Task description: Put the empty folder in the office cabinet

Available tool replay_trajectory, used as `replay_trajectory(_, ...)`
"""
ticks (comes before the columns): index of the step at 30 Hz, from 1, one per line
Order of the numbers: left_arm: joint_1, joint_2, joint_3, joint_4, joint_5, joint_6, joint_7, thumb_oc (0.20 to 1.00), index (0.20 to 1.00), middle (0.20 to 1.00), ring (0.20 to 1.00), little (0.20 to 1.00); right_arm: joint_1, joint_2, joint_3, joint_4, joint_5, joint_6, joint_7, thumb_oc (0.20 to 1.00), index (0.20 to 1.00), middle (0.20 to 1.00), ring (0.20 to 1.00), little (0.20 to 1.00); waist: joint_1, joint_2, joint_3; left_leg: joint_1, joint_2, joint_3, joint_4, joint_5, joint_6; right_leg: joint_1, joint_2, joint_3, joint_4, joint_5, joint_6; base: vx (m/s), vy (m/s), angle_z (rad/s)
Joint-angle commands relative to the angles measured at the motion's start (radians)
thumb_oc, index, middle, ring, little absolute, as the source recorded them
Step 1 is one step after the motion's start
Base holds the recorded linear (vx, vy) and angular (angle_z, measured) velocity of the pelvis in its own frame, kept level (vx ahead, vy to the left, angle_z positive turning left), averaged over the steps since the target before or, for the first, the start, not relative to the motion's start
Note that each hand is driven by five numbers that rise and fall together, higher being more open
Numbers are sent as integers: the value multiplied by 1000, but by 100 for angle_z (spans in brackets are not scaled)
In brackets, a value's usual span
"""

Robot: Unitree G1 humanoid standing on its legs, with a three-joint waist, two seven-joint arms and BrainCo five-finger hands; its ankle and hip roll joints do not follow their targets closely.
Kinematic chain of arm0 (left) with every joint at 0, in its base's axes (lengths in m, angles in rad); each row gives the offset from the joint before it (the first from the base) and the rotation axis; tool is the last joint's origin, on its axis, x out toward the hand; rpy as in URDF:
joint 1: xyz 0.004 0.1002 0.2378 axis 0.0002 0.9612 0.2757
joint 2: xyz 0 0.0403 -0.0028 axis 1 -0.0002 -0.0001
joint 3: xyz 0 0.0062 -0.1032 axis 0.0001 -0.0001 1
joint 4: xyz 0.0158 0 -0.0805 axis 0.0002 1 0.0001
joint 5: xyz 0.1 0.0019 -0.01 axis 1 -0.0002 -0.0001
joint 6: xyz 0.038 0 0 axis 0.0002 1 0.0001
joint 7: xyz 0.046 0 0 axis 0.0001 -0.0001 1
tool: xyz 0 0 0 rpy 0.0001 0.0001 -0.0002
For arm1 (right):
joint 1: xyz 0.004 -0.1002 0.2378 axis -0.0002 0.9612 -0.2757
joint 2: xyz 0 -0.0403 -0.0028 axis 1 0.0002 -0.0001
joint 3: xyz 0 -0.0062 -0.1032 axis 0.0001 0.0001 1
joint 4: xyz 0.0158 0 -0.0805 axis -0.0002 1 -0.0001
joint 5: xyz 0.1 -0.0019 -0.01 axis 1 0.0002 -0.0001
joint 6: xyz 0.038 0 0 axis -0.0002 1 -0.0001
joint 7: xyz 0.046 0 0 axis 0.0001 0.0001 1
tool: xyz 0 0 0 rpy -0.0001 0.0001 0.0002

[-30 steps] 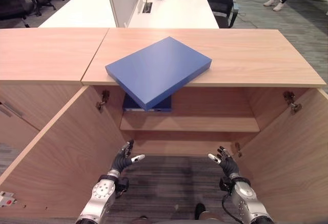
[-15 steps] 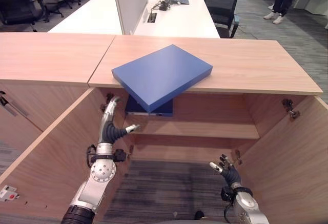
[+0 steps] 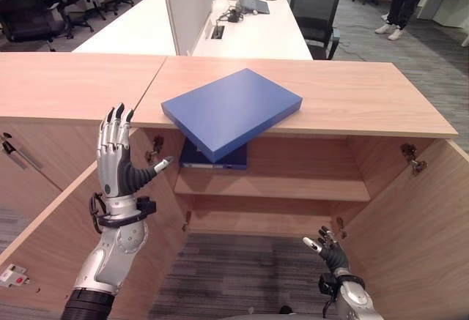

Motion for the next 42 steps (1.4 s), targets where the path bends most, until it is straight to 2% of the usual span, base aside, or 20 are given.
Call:
replay_trajectory(1,-69,64,20,-27,52,-9,28,1000,1000,1000,1000,1000,-51,5,8,-68,39,-64,2,1000,1000,1000,1000,1000,8,-5,33,-16,-8,-43,13,-28,5,26,9,14,143,-170,36,0,0,0)
replay_trajectory(11,-95,143,-7,-8,94,-22,-6,1000,1000,1000,1000,1000,-49,1,13,-73,65,-74,22,1000,1000,1000,1000,1000,-7,3,31,1,-2,-31,12,-32,3,29,13,18,158,-182,37,8,3,-2)
replay_trajectory(27,-213,262,-116,53,191,-7,-49,1000,1000,1000,1000,1000,-59,-3,33,-68,93,-82,44,1000,1000,1000,1000,1000,-31,14,26,6,-9,-18,2,-36,4,20,7,23,169,-178,46,1,5,-1)
replay_trajectory(36,-267,296,-163,70,217,-2,-60,1000,1000,1000,1000,1000,-63,-7,43,-70,94,-83,48,1000,1000,1000,1000,1000,-35,16,25,2,-15,-16,2,-37,7,14,2,24,166,-170,49,0,0,0)
replay_trajectory(42,-319,358,-231,107,268,8,-84,1000,1000,1000,1000,1000,-69,-16,53,-84,99,-89,58,1000,1000,1000,1000,1000,-41,20,22,0,-19,-15,2,-37,8,9,0,23,172,-168,53,0,0,0)
